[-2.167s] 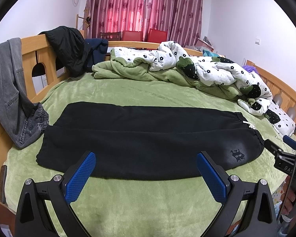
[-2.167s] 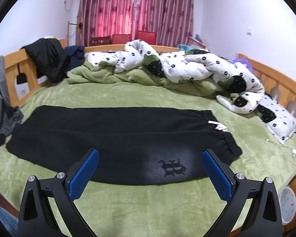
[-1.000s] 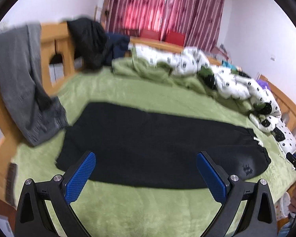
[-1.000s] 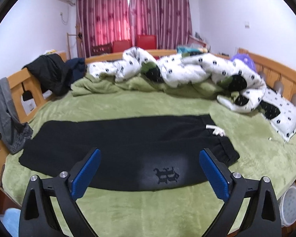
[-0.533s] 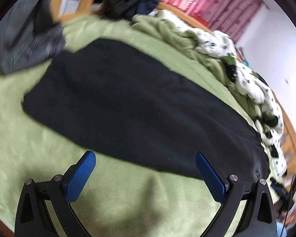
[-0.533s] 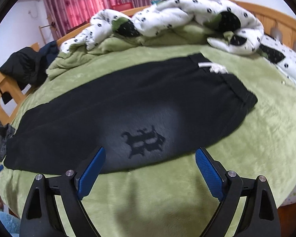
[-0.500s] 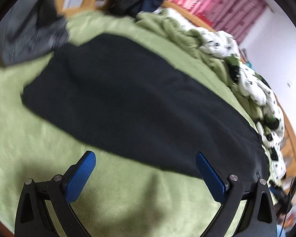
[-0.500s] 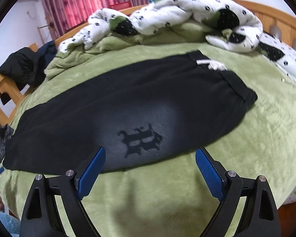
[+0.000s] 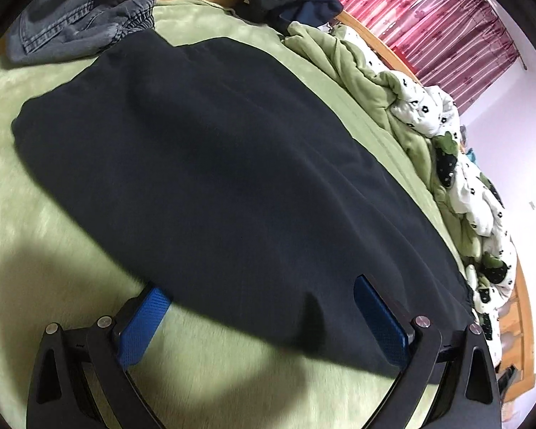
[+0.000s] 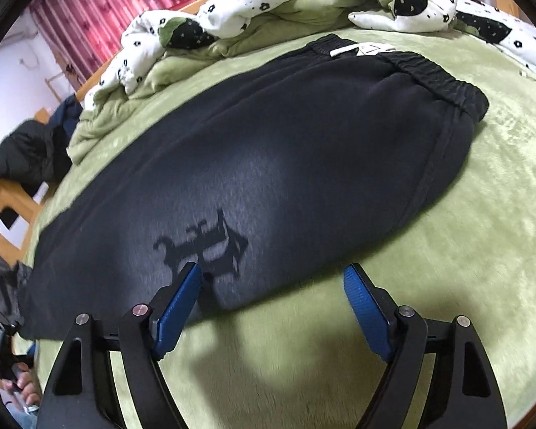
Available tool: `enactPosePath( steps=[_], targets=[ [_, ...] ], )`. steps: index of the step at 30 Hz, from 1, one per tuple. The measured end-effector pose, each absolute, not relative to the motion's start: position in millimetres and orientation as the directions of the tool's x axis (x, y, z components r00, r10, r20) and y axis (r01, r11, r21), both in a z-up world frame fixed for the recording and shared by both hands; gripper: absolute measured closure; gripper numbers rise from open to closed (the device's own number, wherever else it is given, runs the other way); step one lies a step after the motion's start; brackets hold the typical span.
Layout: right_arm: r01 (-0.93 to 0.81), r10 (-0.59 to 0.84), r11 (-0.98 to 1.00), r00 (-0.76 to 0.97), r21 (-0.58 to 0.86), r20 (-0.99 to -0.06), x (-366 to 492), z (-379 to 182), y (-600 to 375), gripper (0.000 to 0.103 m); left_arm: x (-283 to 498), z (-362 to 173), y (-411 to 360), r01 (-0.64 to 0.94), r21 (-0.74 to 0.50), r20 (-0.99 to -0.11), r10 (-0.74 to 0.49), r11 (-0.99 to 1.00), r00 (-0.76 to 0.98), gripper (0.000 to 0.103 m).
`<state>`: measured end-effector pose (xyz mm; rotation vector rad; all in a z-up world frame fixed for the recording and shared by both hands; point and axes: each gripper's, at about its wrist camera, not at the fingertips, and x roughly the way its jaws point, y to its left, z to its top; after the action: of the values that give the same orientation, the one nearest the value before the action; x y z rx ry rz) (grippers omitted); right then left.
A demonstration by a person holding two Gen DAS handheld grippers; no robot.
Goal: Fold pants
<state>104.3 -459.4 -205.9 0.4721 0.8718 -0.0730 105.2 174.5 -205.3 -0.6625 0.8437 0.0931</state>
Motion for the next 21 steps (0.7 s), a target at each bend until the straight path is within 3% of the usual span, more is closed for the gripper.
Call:
enactPosePath(
  steps=[1,2,3,4,5,6,11,15,21],
  targets=[
    [0.25,0.137,0.888,0.656,0.385,-0.742,107,-206,-461,0.027,107,-204,174,-0.327,-0.504,-0.716,-0.175,0.799,0.676,0.014],
    [0.24,0.158,0.88,0.666,0.409,-0.729,111,-206,-462,0.032,109,-202,174,-0.323,-0.503,-0.715,-0.177,0.802,0.676,0.026],
    [0.231,0.171,0.877,0.67,0.421,-0.722,115,-207,-463,0.047,113,-200,175,-0.314,-0.505,-0.716,-0.188,0.804,0.672,0.035],
    [0.231,0.169,0.879,0.667,0.417,-0.726,119,-208,-464,0.068,115,-198,177,-0.309,-0.506,-0.716,-0.193,0.805,0.671,0.052],
    [0.245,0.146,0.888,0.653,0.39,-0.743,126,-208,-465,0.075,118,-194,179,-0.311,-0.503,-0.716,-0.187,0.807,0.672,0.076],
    [0.244,0.146,0.889,0.652,0.388,-0.744,129,-207,-467,0.079,118,-190,181,-0.312,-0.497,-0.715,-0.179,0.81,0.675,0.089],
    [0.196,0.166,0.887,0.708,0.418,-0.686,134,-177,-468,0.086,124,-159,193,-0.222,-0.574,-0.623,-0.244,0.788,0.743,0.09],
    [0.11,0.153,0.927,0.761,0.358,-0.631,143,-142,-454,0.088,146,-127,191,-0.141,-0.542,-0.569,-0.238,0.828,0.787,0.09],
    [0.051,0.175,0.936,0.792,0.348,-0.586,196,-109,-455,0.089,218,-98,179,-0.116,-0.473,-0.556,-0.194,0.873,0.808,0.09]
  ],
)
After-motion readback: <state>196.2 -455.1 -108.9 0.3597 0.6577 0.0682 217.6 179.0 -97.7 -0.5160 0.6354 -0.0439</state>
